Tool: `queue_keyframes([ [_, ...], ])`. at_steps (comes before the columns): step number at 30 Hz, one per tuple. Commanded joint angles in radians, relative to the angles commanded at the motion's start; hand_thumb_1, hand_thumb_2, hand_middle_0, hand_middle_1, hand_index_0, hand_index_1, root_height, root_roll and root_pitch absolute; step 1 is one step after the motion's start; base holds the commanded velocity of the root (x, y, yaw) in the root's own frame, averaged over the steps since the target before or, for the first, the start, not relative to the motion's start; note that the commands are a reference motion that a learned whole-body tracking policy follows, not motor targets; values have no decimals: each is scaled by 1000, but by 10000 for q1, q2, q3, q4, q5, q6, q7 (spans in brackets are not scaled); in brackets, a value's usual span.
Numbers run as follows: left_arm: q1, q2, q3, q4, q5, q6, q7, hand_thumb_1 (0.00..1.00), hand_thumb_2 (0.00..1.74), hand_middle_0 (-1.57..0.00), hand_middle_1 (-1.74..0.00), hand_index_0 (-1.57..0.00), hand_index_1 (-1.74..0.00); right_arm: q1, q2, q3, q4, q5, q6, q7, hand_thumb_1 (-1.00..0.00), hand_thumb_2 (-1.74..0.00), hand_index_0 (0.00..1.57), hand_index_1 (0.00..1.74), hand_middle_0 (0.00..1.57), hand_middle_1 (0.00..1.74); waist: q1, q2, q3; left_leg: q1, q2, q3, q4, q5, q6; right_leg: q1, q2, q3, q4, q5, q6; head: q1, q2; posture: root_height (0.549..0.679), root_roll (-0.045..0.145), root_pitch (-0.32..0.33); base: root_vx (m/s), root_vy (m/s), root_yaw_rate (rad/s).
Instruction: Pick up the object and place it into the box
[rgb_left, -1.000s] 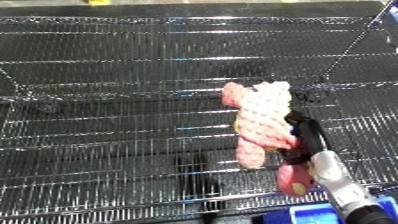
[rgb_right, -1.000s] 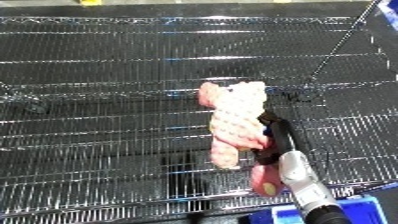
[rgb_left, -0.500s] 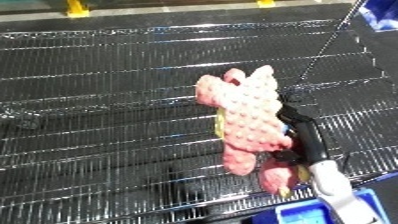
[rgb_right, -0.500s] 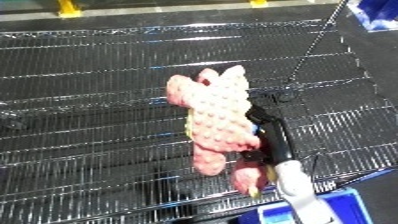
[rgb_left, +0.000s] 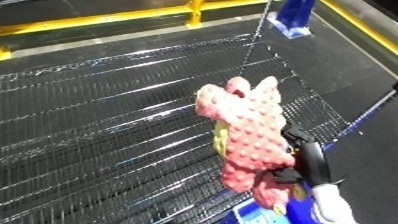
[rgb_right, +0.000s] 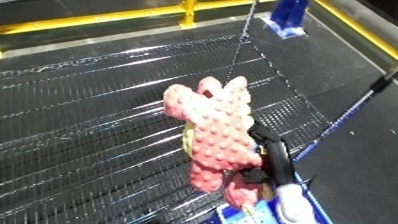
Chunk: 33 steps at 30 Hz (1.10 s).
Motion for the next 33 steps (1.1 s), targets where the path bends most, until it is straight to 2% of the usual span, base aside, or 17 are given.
queue_keyframes([
  [6, -43, -75, -85, 204, 168, 125, -24, 1000, 1740, -1570, -1740, -1570, -1740, 1084, 795, -998, 52, 213, -268, -332, -900, -1566, 1413, 1566, 1413, 1566, -595, -88, -145, 284, 86, 192, 127, -166, 0, 231, 81, 165, -146, 65, -39, 567, -1097, 623, 63, -226, 12, 24, -161],
  [7, -71, -80, -114, 244, 188, 132, -27, 1000, 1740, -1570, -1740, -1570, -1740, 1221, 892, -1133, 87, 251, -305, -385, -900, -1566, 1413, 1566, 1413, 1566, -703, -102, -172, 319, 100, 217, 153, -189, -2, 261, 101, 194, -174, 81, -48, 698, -1463, 623, 64, -228, 8, 27, -175],
  [12, -237, -101, -294, 436, 184, 115, 24, 1000, 1740, -1570, -1740, -1570, -1740, 1642, 1307, -1729, 594, 732, -560, -695, -900, -1566, 1413, 1566, 1413, 1566, -1152, -162, -277, 474, 151, 341, 270, -285, -8, 384, 203, 323, -262, 160, -102, 1127, -1725, 625, 69, -237, 11, 22, -147],
  [20, -457, -2, -586, 609, 223, 1, -48, 1000, 1740, -1570, -1740, -1570, -1740, 1807, 1445, -2265, 2094, 1394, -793, -1034, -900, -1566, 1413, 1566, 1413, 1566, -1688, -122, -384, 545, 182, 509, 365, -368, -49, 340, 278, 520, -340, 270, -147, 1154, -2337, 627, 80, -238, 2, 23, -108],
  [26, -591, 114, -756, 707, 202, -214, -93, 1000, 1740, -1570, -1740, -1570, -1740, 1328, 1292, -2570, 3710, 2542, -1209, -1208, -600, -1044, 942, 1044, 942, 1044, -1829, 31, -442, 535, 140, 635, 324, -364, -97, 297, 266, 587, -464, 349, -152, 1364, -2548, 629, 88, -231, -6, 21, -52],
  [33, -606, 266, -813, 676, 319, -342, -162, 1000, 1740, -1570, -1740, -1570, -1740, 1164, 889, -2675, 5158, 2864, -1144, -1174, -250, -435, 393, 435, 393, 435, -1807, 137, -529, 532, 128, 679, 185, -317, -132, 302, 262, 570, -615, 353, -151, 1401, -2664, 632, 91, -220, 1, 2, -9],
])
